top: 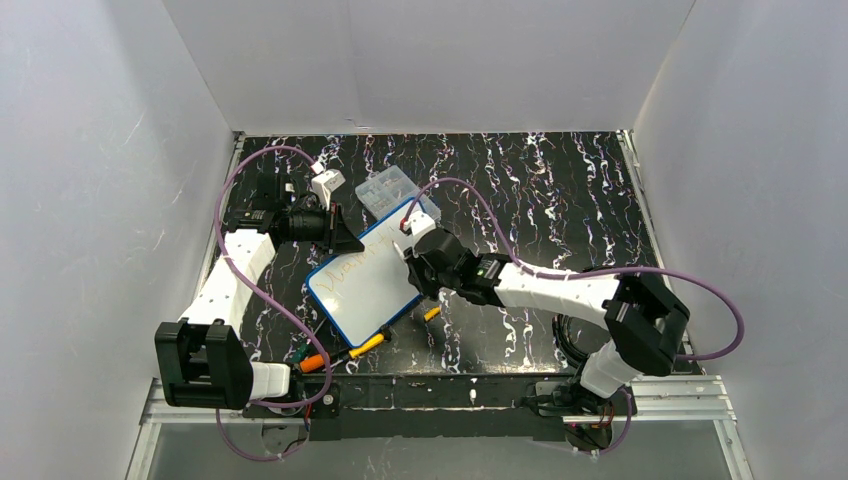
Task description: Write a sentence on the whiteboard
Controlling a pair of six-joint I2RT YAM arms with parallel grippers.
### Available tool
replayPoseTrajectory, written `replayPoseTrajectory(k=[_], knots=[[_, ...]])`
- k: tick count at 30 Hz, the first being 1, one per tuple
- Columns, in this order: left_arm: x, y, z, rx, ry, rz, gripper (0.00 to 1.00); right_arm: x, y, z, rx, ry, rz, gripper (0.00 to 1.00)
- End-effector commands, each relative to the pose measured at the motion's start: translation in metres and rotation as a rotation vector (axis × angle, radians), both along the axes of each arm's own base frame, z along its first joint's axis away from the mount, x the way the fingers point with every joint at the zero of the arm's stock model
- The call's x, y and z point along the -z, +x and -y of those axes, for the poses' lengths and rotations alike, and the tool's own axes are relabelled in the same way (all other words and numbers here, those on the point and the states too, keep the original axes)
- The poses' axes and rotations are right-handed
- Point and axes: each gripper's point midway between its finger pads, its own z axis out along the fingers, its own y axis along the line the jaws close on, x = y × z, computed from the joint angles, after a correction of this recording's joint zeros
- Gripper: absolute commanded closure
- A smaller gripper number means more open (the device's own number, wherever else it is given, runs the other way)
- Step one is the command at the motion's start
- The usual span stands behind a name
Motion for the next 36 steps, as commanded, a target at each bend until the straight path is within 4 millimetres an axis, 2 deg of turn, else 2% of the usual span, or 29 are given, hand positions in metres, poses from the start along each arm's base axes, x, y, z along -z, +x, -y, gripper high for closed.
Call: replayPoseTrajectory(k=[1,12,23,36], knots=[[-0.009,-0.016,0.006,0.035,-0.037,-0.007,1.00,-0.016,0.009,-0.012,0.006,0.022,0.033,0.99],[-0.009,-0.016,0.006,0.035,-0.037,-0.005,1.00,-0.018,0.018,-0.013,0.027,0.003,0.037,0.99],[-0.009,-0.016,0.006,0.037,-0.038,-0.005,1.00,-0.012,0.025,-0.002,0.057,-0.019,0.024,0.99],[-0.010,-0.016,0.005,0.035,-0.037,-0.004,1.00,-0.001,0.017,-0.004,0.017,-0.034,-0.018,0.99]])
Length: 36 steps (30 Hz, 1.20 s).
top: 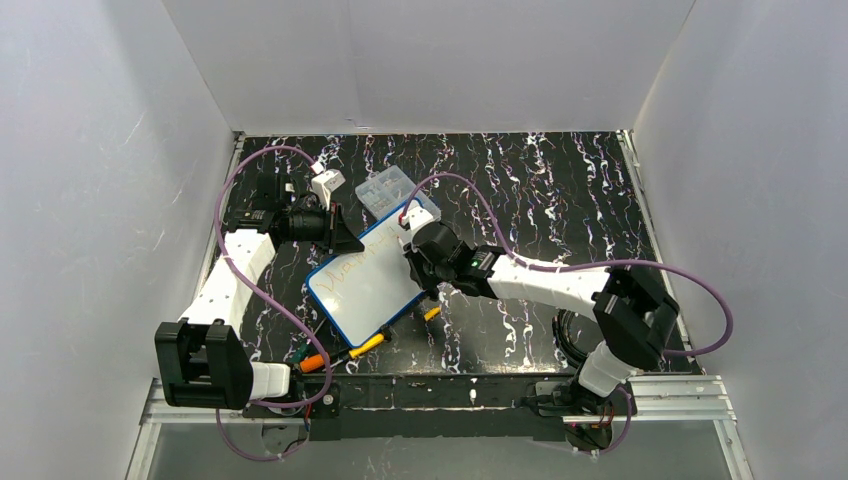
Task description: Write a sentence on the whiteboard
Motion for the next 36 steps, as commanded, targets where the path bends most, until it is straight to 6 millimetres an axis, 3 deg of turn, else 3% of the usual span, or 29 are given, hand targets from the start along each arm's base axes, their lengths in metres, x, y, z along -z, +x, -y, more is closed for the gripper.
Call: replayPoseTrajectory(k=[1,27,36], knots=[[-0.009,-0.016,0.005,0.035,-0.037,-0.005,1.00,-0.005,0.001,-0.005,-0.016,0.013,-0.008,0.99],[-0.010,-0.017,0.005,0.032,-0.034,-0.001,1.00,0.014,-0.013,0.009,0.003,-0.015,-0.073,0.99],[-0.008,-0.015,0.002,0.016,-0.013,0.005,0.98,-0.015,-0.010,0.005,-0.016,0.044,-0.021,0.99]])
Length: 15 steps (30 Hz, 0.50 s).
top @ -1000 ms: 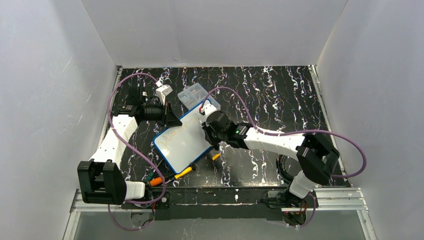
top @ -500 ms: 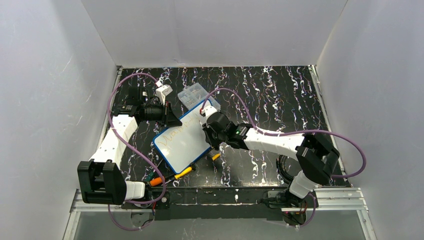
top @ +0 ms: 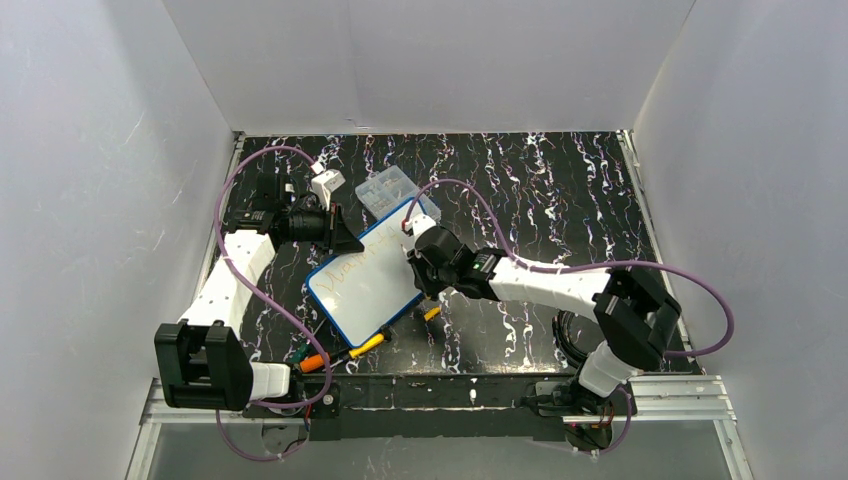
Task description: Write a sentence on the whiteboard
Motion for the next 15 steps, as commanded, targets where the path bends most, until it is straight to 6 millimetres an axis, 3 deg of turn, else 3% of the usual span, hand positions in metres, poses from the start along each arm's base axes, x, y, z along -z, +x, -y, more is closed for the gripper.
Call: replayPoseTrajectory(k=[1,8,11,15], knots=[[-0.008,-0.015,0.002,0.015,-0.015,0.006,0.95,-0.037,0.003,-0.004,-0.008,0.087,0.054,0.99],[-0.010,-0.013,-0.003,-0.019,0.017,0.049,0.56,-0.069,-0.010,0.007,-0.038,0.138,0.067,0.99],[-0.011,-0.012,-0.006,-0.042,0.039,0.071,0.25,-0.082,-0.019,0.014,-0.067,0.139,0.063,0.99],[-0.015,-0.007,-0.013,-0.089,0.078,0.137,0.13,-0.094,-0.031,0.027,-0.110,0.111,0.051,0.99]])
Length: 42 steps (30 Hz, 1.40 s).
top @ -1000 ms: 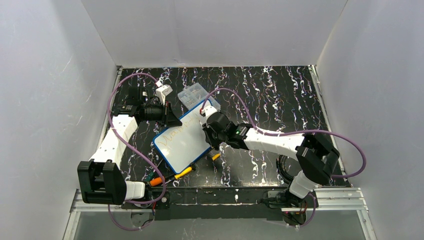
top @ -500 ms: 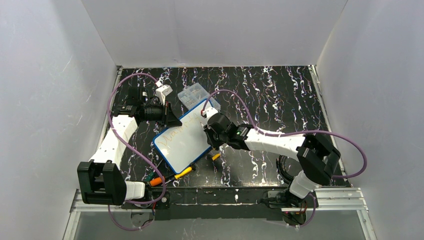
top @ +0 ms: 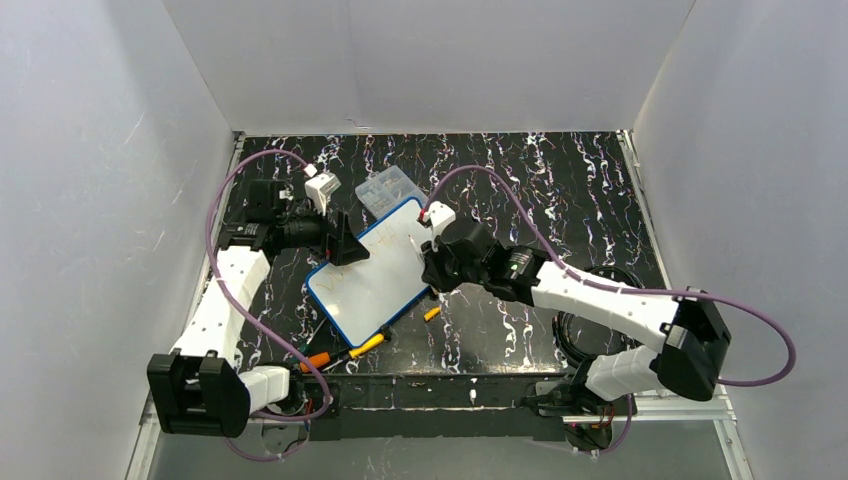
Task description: Write a sentence on the whiteboard
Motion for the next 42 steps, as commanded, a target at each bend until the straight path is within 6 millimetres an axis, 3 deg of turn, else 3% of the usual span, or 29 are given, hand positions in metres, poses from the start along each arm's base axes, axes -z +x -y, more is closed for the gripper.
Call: replayPoseTrajectory(k=[1,8,14,17,22,26,31,34,39,42], knots=[[-0.008,0.003,-0.010,-0.062,0.056,0.094,0.12,-0.018,-0.017,0.016,-0.067,-0.037,-0.015,0.99],[-0.040,0.018,-0.033,-0.206,0.141,0.332,0.08,-0.025,-0.042,0.037,-0.197,-0.056,-0.169,0.99],[-0.084,0.010,-0.040,-0.275,0.163,0.455,0.09,-0.036,-0.057,0.051,-0.313,0.012,-0.326,0.99],[-0.089,-0.007,-0.023,-0.207,0.153,0.475,0.11,-0.047,-0.072,0.052,-0.387,0.050,-0.368,0.99],[-0.092,-0.055,0.021,0.030,0.074,0.523,0.11,-0.058,-0.102,0.053,-0.507,0.123,-0.453,0.99],[-0.080,-0.097,0.059,0.270,0.021,0.500,0.15,-0.060,-0.123,0.050,-0.600,0.185,-0.566,0.99],[-0.065,-0.138,0.085,0.482,0.040,0.527,0.16,-0.062,-0.143,0.050,-0.699,0.247,-0.689,0.99],[-0.060,-0.152,0.097,0.557,0.068,0.549,0.16,-0.050,-0.149,0.050,-0.698,0.233,-0.753,0.99],[-0.052,-0.152,0.104,0.600,0.179,0.675,0.18,-0.028,-0.164,0.053,-0.721,0.138,-0.815,0.99],[-0.045,-0.162,0.113,0.669,0.181,0.664,0.18,-0.028,-0.168,0.051,-0.740,0.131,-0.820,0.99]])
